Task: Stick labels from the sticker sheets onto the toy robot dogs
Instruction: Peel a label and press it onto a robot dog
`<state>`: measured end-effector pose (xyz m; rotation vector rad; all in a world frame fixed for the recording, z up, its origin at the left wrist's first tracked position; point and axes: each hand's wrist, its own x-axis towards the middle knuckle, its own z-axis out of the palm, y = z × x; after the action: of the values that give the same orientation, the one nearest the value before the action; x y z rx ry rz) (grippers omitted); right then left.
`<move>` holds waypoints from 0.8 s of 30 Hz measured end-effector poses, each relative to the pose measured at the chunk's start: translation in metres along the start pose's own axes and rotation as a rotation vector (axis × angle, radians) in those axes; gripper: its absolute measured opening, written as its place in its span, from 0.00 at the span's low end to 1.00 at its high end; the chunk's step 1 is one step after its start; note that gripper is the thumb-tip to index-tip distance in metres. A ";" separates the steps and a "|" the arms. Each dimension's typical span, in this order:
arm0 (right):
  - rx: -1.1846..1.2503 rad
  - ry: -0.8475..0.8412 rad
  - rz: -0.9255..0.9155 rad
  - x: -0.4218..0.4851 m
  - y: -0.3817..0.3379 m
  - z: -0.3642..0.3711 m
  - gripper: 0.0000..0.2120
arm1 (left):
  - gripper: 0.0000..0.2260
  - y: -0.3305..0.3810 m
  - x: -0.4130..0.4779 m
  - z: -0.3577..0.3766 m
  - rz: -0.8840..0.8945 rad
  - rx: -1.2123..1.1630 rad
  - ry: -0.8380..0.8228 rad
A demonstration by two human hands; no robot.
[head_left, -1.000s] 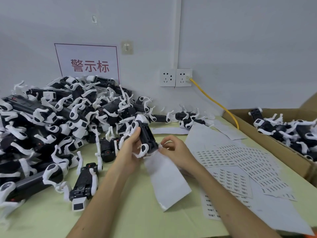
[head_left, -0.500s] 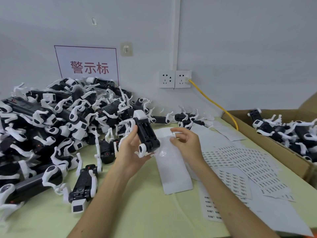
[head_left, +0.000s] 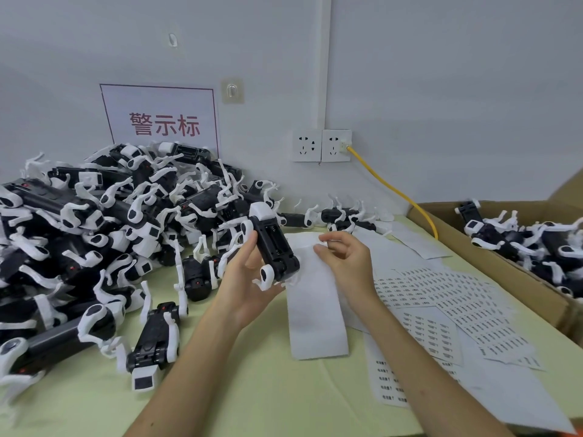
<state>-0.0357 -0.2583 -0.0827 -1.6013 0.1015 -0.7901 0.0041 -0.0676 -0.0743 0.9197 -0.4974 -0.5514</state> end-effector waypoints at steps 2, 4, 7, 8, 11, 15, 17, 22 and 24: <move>-0.006 -0.005 0.005 0.000 0.000 0.000 0.10 | 0.24 0.001 -0.001 0.003 -0.015 -0.008 -0.036; -0.013 -0.031 -0.006 -0.001 -0.001 0.000 0.11 | 0.24 0.001 -0.002 0.006 -0.027 0.003 -0.052; -0.012 -0.087 -0.020 -0.002 -0.003 0.001 0.10 | 0.26 0.000 -0.003 0.006 -0.037 0.030 -0.083; -0.013 -0.100 -0.022 -0.002 -0.003 0.001 0.10 | 0.27 -0.001 -0.004 0.005 -0.037 0.033 -0.094; -0.027 -0.110 -0.041 -0.002 -0.003 0.002 0.10 | 0.25 0.000 -0.004 0.003 -0.032 0.037 -0.089; -0.035 -0.131 -0.073 -0.004 -0.004 0.003 0.10 | 0.22 0.000 -0.004 0.002 -0.016 0.025 -0.116; -0.030 -0.133 -0.077 -0.004 -0.005 0.003 0.10 | 0.20 0.001 -0.004 0.002 -0.006 0.034 -0.119; -0.056 -0.117 -0.074 -0.004 -0.006 0.003 0.08 | 0.20 0.000 -0.003 0.001 -0.026 0.016 -0.094; -0.058 -0.107 -0.069 -0.004 -0.005 0.003 0.08 | 0.18 0.001 -0.004 0.002 -0.017 0.014 -0.074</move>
<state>-0.0392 -0.2530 -0.0796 -1.7061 -0.0081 -0.7590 -0.0004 -0.0659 -0.0732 0.9200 -0.5615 -0.5992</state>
